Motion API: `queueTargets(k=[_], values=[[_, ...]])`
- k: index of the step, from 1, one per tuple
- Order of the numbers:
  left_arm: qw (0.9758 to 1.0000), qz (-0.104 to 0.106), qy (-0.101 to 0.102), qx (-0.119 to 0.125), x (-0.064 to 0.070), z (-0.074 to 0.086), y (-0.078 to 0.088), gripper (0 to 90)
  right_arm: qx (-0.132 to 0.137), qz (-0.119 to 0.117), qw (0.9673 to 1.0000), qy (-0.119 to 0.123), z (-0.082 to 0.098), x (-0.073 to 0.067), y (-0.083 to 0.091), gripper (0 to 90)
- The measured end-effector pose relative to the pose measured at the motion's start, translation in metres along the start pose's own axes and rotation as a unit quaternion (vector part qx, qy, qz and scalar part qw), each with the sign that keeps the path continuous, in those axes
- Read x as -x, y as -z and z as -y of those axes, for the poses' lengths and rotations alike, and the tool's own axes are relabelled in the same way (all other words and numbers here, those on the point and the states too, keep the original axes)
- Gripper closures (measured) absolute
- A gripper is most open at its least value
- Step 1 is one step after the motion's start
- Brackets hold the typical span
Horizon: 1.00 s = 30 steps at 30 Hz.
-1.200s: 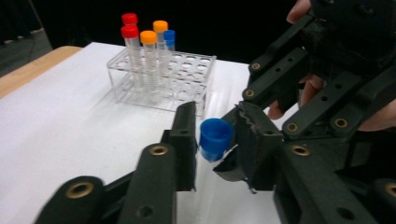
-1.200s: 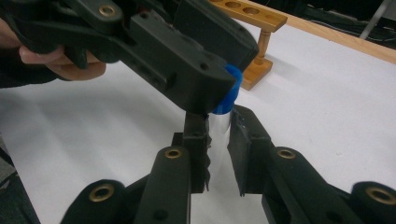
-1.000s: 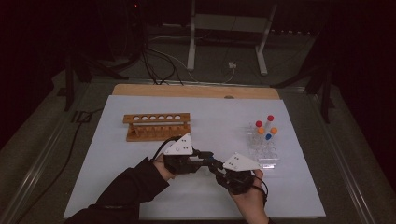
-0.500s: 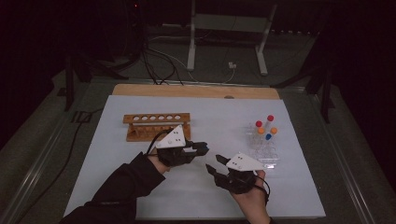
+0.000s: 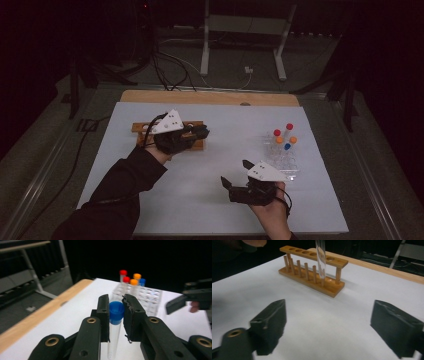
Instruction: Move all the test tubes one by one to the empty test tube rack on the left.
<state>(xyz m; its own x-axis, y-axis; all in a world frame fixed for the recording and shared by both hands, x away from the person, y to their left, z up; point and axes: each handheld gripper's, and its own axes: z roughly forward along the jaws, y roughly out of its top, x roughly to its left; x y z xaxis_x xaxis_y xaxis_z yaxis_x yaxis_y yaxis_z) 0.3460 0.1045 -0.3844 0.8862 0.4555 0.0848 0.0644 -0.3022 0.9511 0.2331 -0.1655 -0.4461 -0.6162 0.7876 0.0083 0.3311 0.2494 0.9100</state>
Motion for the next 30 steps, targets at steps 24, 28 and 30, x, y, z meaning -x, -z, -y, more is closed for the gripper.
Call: queueTargets(k=[24,28,30], values=[[0.9931,-0.109,0.044,0.004,-0.072,0.006,-0.004,77.3,0.015,-0.017,0.9997,0.001,0.001,0.005,0.006,0.0],[0.9913,-0.119,0.055,0.004,-0.079,0.012,-0.007,77.3,0.016,-0.017,0.9997,0.000,0.000,0.006,0.007,0.0],[0.9898,-0.127,0.064,0.003,-0.083,0.018,-0.011,77.3,0.016,-0.018,0.9997,0.003,0.000,0.005,0.007,0.0]])
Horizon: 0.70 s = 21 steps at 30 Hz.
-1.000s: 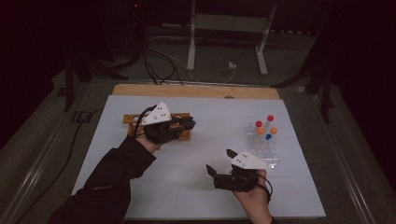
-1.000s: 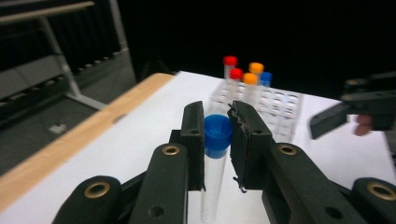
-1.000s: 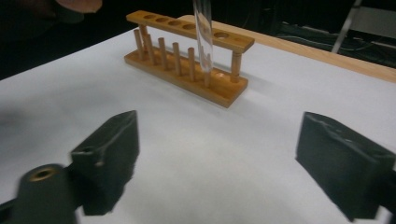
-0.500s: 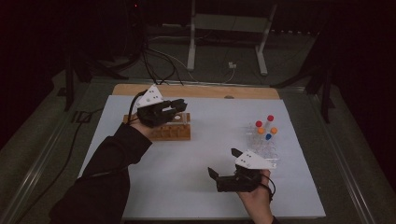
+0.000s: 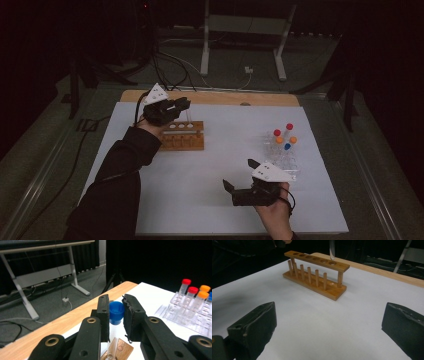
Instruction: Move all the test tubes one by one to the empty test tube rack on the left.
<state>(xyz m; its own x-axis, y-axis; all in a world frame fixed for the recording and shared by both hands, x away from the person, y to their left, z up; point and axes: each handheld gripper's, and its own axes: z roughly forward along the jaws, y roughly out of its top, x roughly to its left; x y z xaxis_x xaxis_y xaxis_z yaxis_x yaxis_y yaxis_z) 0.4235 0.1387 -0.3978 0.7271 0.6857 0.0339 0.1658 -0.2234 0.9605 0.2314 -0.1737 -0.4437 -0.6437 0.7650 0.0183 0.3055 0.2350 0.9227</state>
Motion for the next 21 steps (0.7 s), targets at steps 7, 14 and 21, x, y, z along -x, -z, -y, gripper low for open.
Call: queueTargets(k=[7,14,21], values=[[0.9998,-0.003,0.016,-0.008,-0.002,0.015,-0.008,77.3,-0.001,-0.002,1.0000,-0.004,0.000,0.001,0.000,0.0],[0.9996,-0.002,0.024,-0.018,0.002,0.031,-0.017,77.3,-0.002,-0.003,1.0000,-0.004,0.001,0.002,0.000,0.0],[0.9994,-0.004,0.022,-0.028,0.007,0.045,-0.025,77.3,-0.003,-0.002,1.0000,-0.002,0.002,0.002,0.000,0.0]])
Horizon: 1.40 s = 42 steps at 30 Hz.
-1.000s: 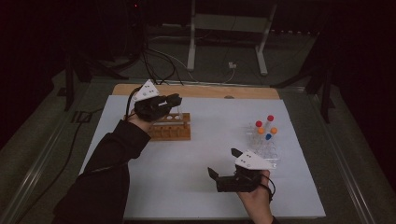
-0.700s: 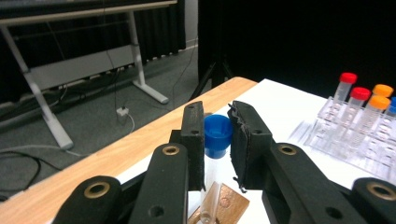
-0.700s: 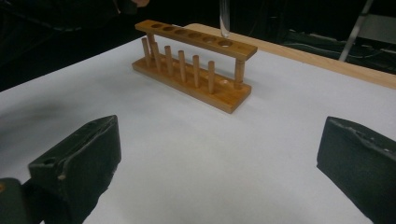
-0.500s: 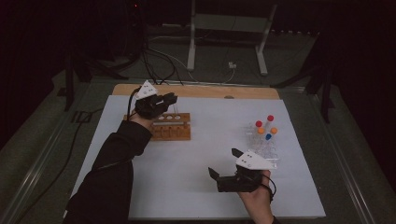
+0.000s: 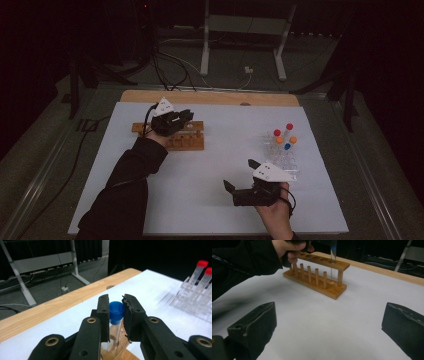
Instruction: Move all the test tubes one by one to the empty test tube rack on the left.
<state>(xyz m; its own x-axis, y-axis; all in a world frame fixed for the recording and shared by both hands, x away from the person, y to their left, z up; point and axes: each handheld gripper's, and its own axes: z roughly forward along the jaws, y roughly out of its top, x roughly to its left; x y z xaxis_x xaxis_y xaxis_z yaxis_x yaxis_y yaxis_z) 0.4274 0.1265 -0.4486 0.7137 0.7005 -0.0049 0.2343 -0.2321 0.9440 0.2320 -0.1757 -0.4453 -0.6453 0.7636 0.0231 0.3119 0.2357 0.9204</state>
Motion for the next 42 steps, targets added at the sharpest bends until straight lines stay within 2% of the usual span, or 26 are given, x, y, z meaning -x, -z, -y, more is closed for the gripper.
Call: queueTargets(k=[9,22,29,30,31,32,33,34,36,37,39,40,41,42], values=[[0.9999,-0.005,-0.007,-0.013,0.002,0.012,-0.007,77.3,0.001,-0.002,1.0000,-0.001,0.001,0.000,0.001,0.0],[0.9997,0.006,0.012,-0.020,-0.001,0.012,-0.008,75.1,0.004,-0.005,1.0000,-0.004,-0.002,0.001,0.005,0.0],[0.9995,0.013,0.020,-0.022,0.000,0.005,0.001,44.7,0.014,-0.003,0.9998,-0.010,-0.008,0.010,0.012,0.0],[0.9994,0.016,0.020,-0.023,0.000,0.003,0.004,44.7,0.014,-0.003,0.9998,-0.010,-0.008,0.010,0.012,0.0],[0.9994,0.016,0.019,-0.025,0.001,0.001,0.006,40.2,0.016,-0.004,0.9998,-0.011,-0.010,0.012,0.014,0.0],[0.9993,0.017,0.020,-0.026,0.003,0.000,0.009,33.5,0.019,-0.004,0.9998,-0.010,-0.011,0.014,0.015,0.0],[0.9992,0.018,0.021,-0.027,0.004,-0.002,0.012,21.9,0.025,-0.006,0.9997,-0.006,-0.015,0.020,0.021,0.0],[0.9991,0.023,0.022,-0.027,0.007,-0.005,0.018,18.0,0.028,-0.006,0.9996,-0.006,-0.017,0.023,0.024,0.0],[0.9990,0.029,0.024,-0.025,0.008,-0.006,0.021,15.6,0.035,0.002,0.9993,-0.009,-0.021,0.030,0.030,0.0],[0.9986,0.042,0.021,-0.024,0.011,-0.009,0.027,13.6,0.037,0.006,0.9992,-0.011,-0.023,0.034,0.033,0.0],[0.9985,0.046,0.019,-0.024,0.013,-0.010,0.030,9.1,0.042,0.017,0.9989,-0.012,-0.025,0.041,0.039,0.0],[0.9982,0.052,0.017,-0.025,0.014,-0.011,0.034,9.1,0.042,0.017,0.9989,-0.012,-0.025,0.041,0.039,0.0],[0.9980,0.056,0.015,-0.024,0.016,-0.012,0.037,3.5,0.039,0.026,0.9988,-0.013,-0.027,0.049,0.044,0.0],[0.9976,0.064,0.013,-0.024,0.018,-0.013,0.040,3.5,0.039,0.026,0.9988,-0.013,-0.027,0.049,0.044,0.0]])
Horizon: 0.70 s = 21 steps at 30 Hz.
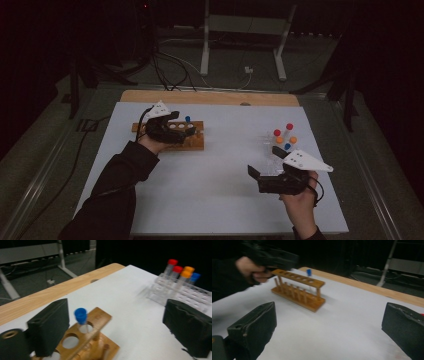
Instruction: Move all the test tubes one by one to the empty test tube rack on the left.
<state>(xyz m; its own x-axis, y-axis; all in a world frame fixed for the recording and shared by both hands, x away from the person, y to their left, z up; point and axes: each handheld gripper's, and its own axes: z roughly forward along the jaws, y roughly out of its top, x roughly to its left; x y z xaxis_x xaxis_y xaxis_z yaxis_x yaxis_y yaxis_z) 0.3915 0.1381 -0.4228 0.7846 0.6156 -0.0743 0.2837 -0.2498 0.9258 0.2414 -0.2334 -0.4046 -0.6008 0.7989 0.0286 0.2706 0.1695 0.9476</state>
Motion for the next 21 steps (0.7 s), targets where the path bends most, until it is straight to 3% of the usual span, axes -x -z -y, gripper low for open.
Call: queueTargets(k=[6,7,11,12,13,21], values=[[0.9995,0.030,-0.003,0.006,0.013,0.001,0.023,1.7,0.010,0.019,0.9998,0.001,-0.003,0.023,0.011,0.0],[0.9994,0.035,-0.002,0.007,0.018,0.004,0.030,1.7,0.005,0.038,0.9992,0.002,-0.003,0.030,0.014,0.0],[0.9990,0.043,-0.005,0.005,0.024,0.010,0.040,1.7,0.005,0.076,0.9968,-0.026,0.001,0.045,0.017,0.0],[0.9989,0.047,-0.003,0.007,0.026,0.012,0.043,1.7,0.005,0.076,0.9968,-0.026,0.001,0.045,0.017,0.0],[0.9988,0.048,-0.005,0.006,0.029,0.014,0.046,1.7,-0.001,0.093,0.9951,-0.033,0.004,0.052,0.017,0.0],[0.9978,0.065,-0.013,0.001,0.048,0.036,0.059,1.7,-0.031,0.126,0.9896,-0.061,0.021,0.068,0.015,3.4]])
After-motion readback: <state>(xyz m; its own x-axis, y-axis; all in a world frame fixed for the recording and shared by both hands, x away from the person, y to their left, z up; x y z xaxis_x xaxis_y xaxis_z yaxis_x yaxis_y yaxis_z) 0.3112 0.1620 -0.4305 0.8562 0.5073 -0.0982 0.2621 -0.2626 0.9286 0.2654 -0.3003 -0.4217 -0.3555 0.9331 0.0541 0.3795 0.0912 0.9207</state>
